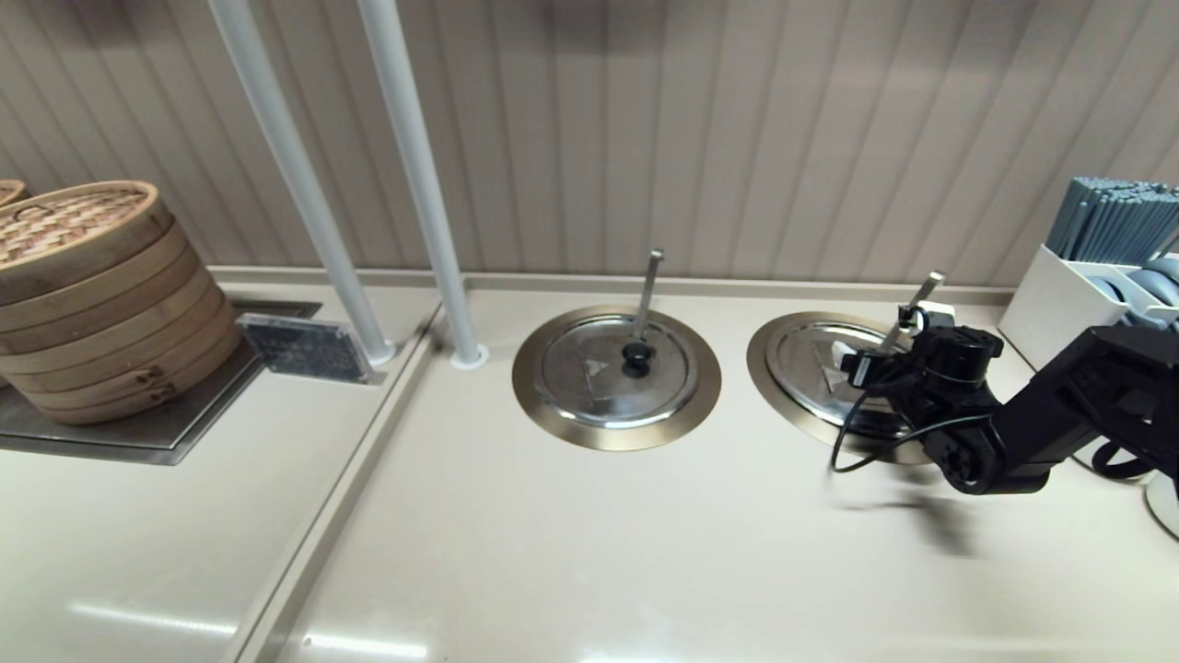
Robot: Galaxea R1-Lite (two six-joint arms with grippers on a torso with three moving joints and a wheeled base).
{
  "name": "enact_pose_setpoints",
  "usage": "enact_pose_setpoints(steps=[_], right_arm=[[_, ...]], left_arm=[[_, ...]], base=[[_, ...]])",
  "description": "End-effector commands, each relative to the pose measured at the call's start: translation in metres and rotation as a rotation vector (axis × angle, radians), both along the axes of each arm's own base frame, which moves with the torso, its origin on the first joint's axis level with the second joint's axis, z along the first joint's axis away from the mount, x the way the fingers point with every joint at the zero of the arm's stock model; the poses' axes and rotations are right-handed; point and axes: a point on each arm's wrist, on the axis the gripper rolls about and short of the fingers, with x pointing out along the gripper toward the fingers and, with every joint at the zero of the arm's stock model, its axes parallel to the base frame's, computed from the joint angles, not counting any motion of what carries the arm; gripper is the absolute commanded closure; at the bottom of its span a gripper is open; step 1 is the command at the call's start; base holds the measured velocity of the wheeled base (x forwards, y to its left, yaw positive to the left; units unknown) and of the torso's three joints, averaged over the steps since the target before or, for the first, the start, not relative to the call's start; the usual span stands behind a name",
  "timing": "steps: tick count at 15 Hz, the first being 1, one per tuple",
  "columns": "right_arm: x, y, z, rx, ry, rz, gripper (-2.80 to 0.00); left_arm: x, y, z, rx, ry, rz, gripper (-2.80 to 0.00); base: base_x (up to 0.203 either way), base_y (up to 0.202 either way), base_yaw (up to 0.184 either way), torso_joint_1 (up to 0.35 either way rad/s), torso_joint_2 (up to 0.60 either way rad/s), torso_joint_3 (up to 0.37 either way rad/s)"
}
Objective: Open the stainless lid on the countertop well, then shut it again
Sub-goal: Open the lid
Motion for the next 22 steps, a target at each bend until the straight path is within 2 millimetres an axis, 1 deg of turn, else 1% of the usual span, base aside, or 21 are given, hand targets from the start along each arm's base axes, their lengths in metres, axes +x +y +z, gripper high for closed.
enact_pose_setpoints(steps=[1, 6, 10, 14, 19, 22], right_arm=[[0.002, 0.000, -0.006, 0.002, 0.006, 0.000, -2.80], [0.002, 0.010, -0.008, 0.008, 0.008, 0.022, -2.80], [0.003, 0.012, -0.006, 0.011, 0.003, 0.025, -2.80], [0.001, 0.017, 0.005, 0.030, -0.027, 0.034, -2.80], [-0.004, 0.030, 0.021, 0.047, -0.061, 0.040, -2.80], [-0.007, 0.035, 0.024, 0.050, -0.064, 0.048, -2.80]], left_arm=[[0.000, 0.000, 0.000, 0.000, 0.001, 0.000, 0.00], [0.000, 0.000, 0.000, 0.000, 0.001, 0.000, 0.00], [0.000, 0.000, 0.000, 0.000, 0.000, 0.000, 0.00], [0.000, 0.000, 0.000, 0.000, 0.000, 0.000, 0.00], [0.000, 0.000, 0.000, 0.000, 0.001, 0.000, 0.00], [0.000, 0.000, 0.000, 0.000, 0.001, 0.000, 0.00]], base=[[0.000, 0.000, 0.000, 0.000, 0.00, 0.000], [0.000, 0.000, 0.000, 0.000, 0.00, 0.000], [0.000, 0.000, 0.000, 0.000, 0.00, 0.000], [0.000, 0.000, 0.000, 0.000, 0.00, 0.000], [0.000, 0.000, 0.000, 0.000, 0.00, 0.000], [0.000, 0.000, 0.000, 0.000, 0.00, 0.000]])
